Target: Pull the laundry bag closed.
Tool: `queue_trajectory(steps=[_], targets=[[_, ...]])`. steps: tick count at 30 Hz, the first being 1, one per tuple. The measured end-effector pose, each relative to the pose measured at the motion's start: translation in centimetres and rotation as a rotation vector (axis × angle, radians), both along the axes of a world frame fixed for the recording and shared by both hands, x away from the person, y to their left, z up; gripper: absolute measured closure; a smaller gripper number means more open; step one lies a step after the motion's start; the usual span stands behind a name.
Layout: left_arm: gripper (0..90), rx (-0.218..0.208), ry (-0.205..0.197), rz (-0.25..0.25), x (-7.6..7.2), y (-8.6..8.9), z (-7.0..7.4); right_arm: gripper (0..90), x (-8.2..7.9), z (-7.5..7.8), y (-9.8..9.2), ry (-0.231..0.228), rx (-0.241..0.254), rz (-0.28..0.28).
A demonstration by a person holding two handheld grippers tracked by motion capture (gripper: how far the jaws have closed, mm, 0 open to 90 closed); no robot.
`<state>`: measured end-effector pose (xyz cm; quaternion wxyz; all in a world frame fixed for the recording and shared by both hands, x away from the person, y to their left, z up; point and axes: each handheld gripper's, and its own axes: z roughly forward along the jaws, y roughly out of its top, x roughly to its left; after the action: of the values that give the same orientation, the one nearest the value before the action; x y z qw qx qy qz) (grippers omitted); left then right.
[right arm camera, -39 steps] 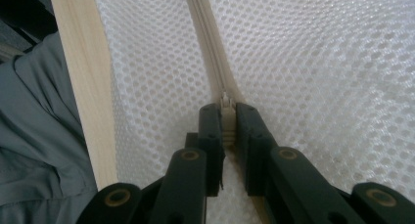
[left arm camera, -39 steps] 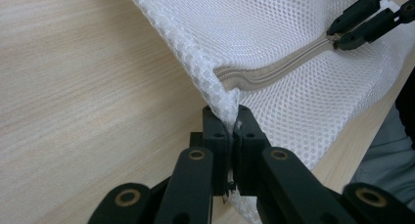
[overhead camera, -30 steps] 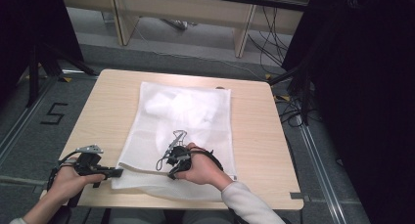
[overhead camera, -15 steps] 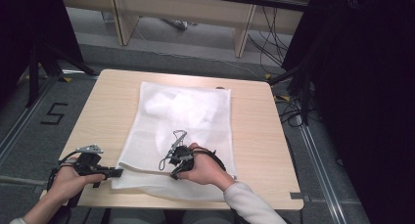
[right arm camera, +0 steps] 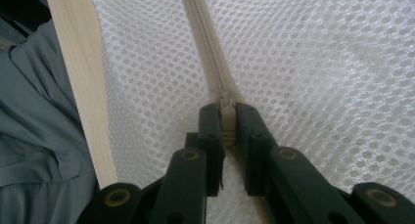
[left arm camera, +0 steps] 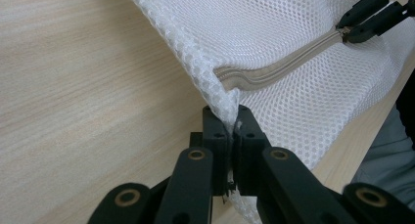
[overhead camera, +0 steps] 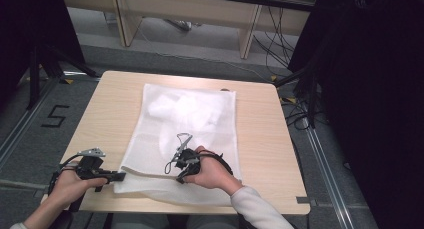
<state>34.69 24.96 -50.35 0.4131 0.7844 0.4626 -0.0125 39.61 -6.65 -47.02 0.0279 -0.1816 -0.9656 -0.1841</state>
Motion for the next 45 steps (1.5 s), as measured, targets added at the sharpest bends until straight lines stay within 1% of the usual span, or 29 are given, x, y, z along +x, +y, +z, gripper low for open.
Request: queue_trajectory(steps=[4,5,6,8,9,10,11,13,15,16,17,18,19,20,23,25,26,27,29,30,31,32,35,36,37,38,43,44,45], targets=[[85.6,0.0,0.002,-0.001,0.0,0.0,0.0,82.7,0.0,0.1,0.0,-0.006,0.003,0.009],[85.6,0.006,0.005,-0.005,0.0,0.1,0.1,82.7,0.0,0.1,0.0,-0.007,0.004,0.008],[85.6,0.005,0.004,-0.001,0.0,0.1,0.0,82.7,0.0,0.1,0.0,-0.006,-0.005,0.01],[85.6,0.011,0.016,-0.016,0.1,0.2,0.1,82.7,0.0,0.1,-0.2,-0.004,-0.003,0.003],[85.6,0.012,0.016,-0.014,0.1,0.1,0.1,82.7,0.0,0.0,-0.3,-0.003,-0.005,0.005],[85.6,0.001,0.0,0.0,0.0,0.0,0.0,82.7,0.0,0.0,-0.4,-0.004,-0.002,0.005],[85.6,0.007,0.005,-0.005,0.0,0.1,0.0,82.7,0.0,0.0,-0.5,-0.004,-0.003,-0.001],[85.6,0.003,0.002,0.0,0.0,0.0,0.0,82.7,0.0,0.1,-0.6,-0.003,-0.013,-0.015],[85.6,0.003,0.0,0.001,0.0,0.0,0.0,82.6,0.0,0.0,-0.6,-0.003,0.0,-0.002],[85.6,0.015,0.012,-0.009,0.0,0.1,0.1,82.7,0.0,0.1,-0.6,-0.003,-0.002,-0.002],[85.6,0.013,0.012,-0.008,0.0,0.1,0.1,82.7,0.0,0.1,-0.7,-0.003,-0.011,-0.014],[85.6,0.012,0.016,-0.015,0.1,0.2,0.1,82.7,0.1,0.1,-0.7,-0.007,-0.008,-0.008],[85.6,0.011,0.007,-0.005,0.0,0.1,0.1,82.7,0.1,0.1,-0.8,-0.004,-0.003,-0.004],[85.7,0.015,0.014,-0.015,0.1,0.1,0.1,82.7,0.1,0.1,-0.8,-0.009,-0.005,0.003],[85.6,0.014,0.017,-0.015,0.1,0.1,0.1,82.7,0.1,0.1,-0.9,0.003,-0.011,-0.015],[85.7,0.013,0.017,-0.015,0.1,0.1,0.1,82.7,0.1,0.1,-1.0,-0.003,-0.017,-0.016],[85.7,0.015,0.018,-0.017,0.1,0.1,0.1,82.7,-0.1,0.1,-1.1,0.011,-0.017,-0.035],[85.7,0.014,0.018,-0.016,0.1,0.1,0.1,82.7,0.1,0.1,-1.2,0.003,-0.015,-0.017],[85.7,0.015,0.013,-0.009,0.1,0.1,0.0,82.7,0.1,0.1,-1.3,0.0,-0.012,-0.01],[85.6,0.004,0.01,-0.008,0.1,0.1,-0.1,82.7,0.0,0.1,-1.3,-0.005,-0.016,-0.011],[85.6,0.004,0.006,-0.001,0.0,0.0,-0.1,82.7,0.0,0.1,-1.4,-0.005,-0.015,-0.018],[85.7,0.015,0.019,-0.013,0.1,0.1,0.0,82.7,0.1,0.1,-1.5,-0.001,-0.011,-0.018],[85.7,0.013,0.02,-0.015,0.1,0.1,0.0,82.7,0.1,0.1,-1.7,-0.004,-0.015,-0.02],[85.7,0.007,0.007,-0.003,0.0,0.0,-0.1,82.7,0.0,0.1,-1.7,-0.001,-0.018,-0.031],[85.7,0.004,0.004,0.0,0.0,0.0,-0.1,82.7,0.1,0.1,-1.7,-0.002,-0.014,-0.023],[85.7,0.01,0.018,-0.013,0.1,0.1,0.0,82.7,0.1,0.1,-1.7,-0.006,-0.013,-0.021],[85.6,0.014,0.02,-0.018,0.1,0.1,0.0,82.6,0.0,0.3,-1.8,-0.002,-0.01,-0.022],[85.7,0.008,0.01,-0.005,0.1,0.1,-0.1,82.7,0.0,0.3,-1.8,-0.004,-0.012,-0.021],[85.7,0.003,0.008,-0.007,0.1,0.1,-0.1,82.6,0.0,0.3,-1.9,-0.001,-0.009,-0.026]])
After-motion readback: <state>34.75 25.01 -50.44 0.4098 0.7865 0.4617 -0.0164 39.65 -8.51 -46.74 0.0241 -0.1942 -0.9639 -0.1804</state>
